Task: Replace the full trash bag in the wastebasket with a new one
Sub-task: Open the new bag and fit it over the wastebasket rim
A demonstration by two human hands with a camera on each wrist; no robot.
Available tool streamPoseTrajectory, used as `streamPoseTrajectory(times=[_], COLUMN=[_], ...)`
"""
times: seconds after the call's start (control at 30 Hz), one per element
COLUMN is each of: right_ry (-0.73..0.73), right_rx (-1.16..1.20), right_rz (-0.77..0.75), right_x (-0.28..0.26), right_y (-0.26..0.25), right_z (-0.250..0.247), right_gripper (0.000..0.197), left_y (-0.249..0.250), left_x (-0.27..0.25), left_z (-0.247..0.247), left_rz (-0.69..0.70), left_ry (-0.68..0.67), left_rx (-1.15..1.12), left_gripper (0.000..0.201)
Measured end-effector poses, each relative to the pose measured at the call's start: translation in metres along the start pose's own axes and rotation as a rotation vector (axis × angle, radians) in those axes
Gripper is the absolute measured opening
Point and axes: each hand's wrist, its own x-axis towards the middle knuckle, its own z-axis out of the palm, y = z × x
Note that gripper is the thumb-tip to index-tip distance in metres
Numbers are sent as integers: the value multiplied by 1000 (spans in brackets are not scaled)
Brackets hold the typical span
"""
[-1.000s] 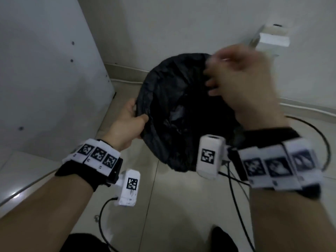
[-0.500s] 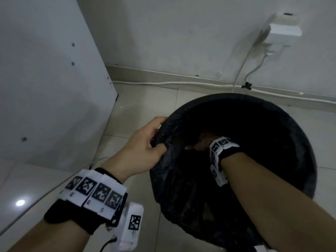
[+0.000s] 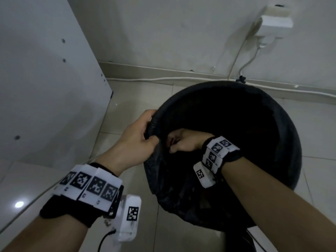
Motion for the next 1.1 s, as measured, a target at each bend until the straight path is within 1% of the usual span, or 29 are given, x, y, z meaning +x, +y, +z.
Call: streamPoseTrajectory(times=[0.07, 0.13, 0.17, 0.23, 0.27, 0.3, 0.33, 0.37, 0.4, 0.43, 0.47, 0.57, 0.63, 0.7, 0.73, 0.8, 0.83, 0.9, 0.97, 1.03, 1.1], right_ry=[-33, -73, -51, 73, 112, 86, 1, -123, -237, -311, -346, -355, -346, -280, -217, -12, 85, 223, 345, 384, 370], right_rx=[-37, -108, -133, -177, -201, -247, -296, -327, -326, -286, -212, -14, -15, -123, -152, -120, -89, 19, 81, 108, 100], right_rz=[58, 138, 138, 90, 87, 118, 174, 243, 306, 353, 371, 359, 345, 329, 318, 298, 297, 336, 387, 421, 415], right_x=[9, 9, 5, -6, -10, -12, -12, -8, -1, 6, 12, 13, 11, 1, -7, -29, -39, -54, -63, -67, -66], right_y=[7, 14, 15, 12, 12, 13, 15, 18, 23, 29, 35, 43, 40, 33, 31, 33, 38, 53, 64, 68, 62], right_z=[8, 6, 3, -7, -11, -13, -10, -3, 6, 15, 22, 33, 33, 24, 14, -12, -27, -51, -65, -70, -70], right_gripper=[32, 42, 43, 39, 44, 56, 70, 84, 93, 97, 97, 94, 94, 87, 77, 52, 46, 47, 48, 50, 52], left_y=[-2, -1, 1, 5, 6, 8, 9, 10, 11, 11, 11, 9, 10, 12, 12, 12, 11, 9, 9, 10, 10], left_x=[1, 1, 1, 2, 3, 3, 4, 5, 5, 6, 6, 5, 3, 3, 4, 6, 7, 9, 10, 11, 13], left_z=[-2, 1, 2, 5, 5, 6, 7, 9, 11, 13, 14, 14, 14, 13, 13, 11, 10, 8, 9, 11, 11], left_rz=[-29, -33, -29, -26, -28, -28, -25, -19, -9, -1, 4, -1, 7, 12, 9, -4, -10, -20, -21, -16, -10], left_ry=[20, 11, 2, -9, -12, -16, -17, -19, -27, -35, -40, -50, -55, -61, -63, -54, -48, -54, -61, -60, -58], left_rx=[-6, 1, 6, 13, 15, 14, 16, 25, 37, 50, 62, 92, 103, 110, 110, 105, 98, 85, 79, 73, 78], left_gripper=[54, 54, 54, 52, 52, 52, 51, 51, 50, 50, 50, 53, 52, 50, 49, 49, 49, 49, 48, 47, 46])
